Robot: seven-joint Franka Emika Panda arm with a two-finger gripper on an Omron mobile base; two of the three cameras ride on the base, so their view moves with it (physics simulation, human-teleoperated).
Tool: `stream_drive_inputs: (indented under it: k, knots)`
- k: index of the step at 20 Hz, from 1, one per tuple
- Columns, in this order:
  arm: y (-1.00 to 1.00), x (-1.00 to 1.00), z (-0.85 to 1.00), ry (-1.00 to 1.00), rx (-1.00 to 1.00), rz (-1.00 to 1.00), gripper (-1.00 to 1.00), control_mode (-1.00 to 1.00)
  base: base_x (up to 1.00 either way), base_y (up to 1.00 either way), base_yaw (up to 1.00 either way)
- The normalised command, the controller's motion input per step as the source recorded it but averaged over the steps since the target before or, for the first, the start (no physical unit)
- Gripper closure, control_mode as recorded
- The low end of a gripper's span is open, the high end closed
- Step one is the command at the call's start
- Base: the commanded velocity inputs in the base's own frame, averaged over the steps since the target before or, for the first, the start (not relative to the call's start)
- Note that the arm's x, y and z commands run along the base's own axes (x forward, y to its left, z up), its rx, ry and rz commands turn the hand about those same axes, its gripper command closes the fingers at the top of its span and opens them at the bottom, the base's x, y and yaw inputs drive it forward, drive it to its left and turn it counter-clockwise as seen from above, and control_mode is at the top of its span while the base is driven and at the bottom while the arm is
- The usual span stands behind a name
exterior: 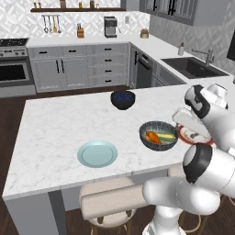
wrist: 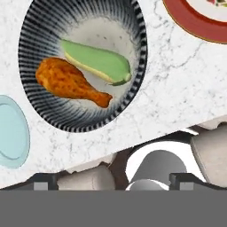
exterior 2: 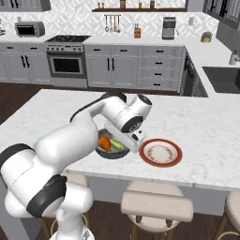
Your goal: Pick the chicken drumstick and corn from their plates and place them in the bowl. Then put the bowl in the fridge.
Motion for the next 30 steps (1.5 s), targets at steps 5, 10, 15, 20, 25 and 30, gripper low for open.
stream_drive_inputs:
  k: [5,10,15,20,25,30]
  knots:
    - [0.11,0.02,-0.35,0.05,0.01,-0.30,-1.00,-1.00,0.00,0.00,0.00]
    - [0.15,0.27,-0.47,0.12,0.00,-0.15,-1.00,-1.00,0.00,0.00,0.00]
    - [0.00,0.16,-0.41,0.12,0.00,-0.12,-1.00,-1.00,0.00,0.00,0.00]
    - [0.00,0.16,-0.30,0.08,0.02,-0.11,-1.00,-1.00,0.00,0.00,0.00]
    - [0.00,0.27,-0.08,0.06,0.00,-0.04,-1.00,-1.00,0.00,0.00,0.00]
    - [0.14,0.28,-0.27,0.04,0.00,-0.03,1.00,-1.00,0.00,0.00,0.00]
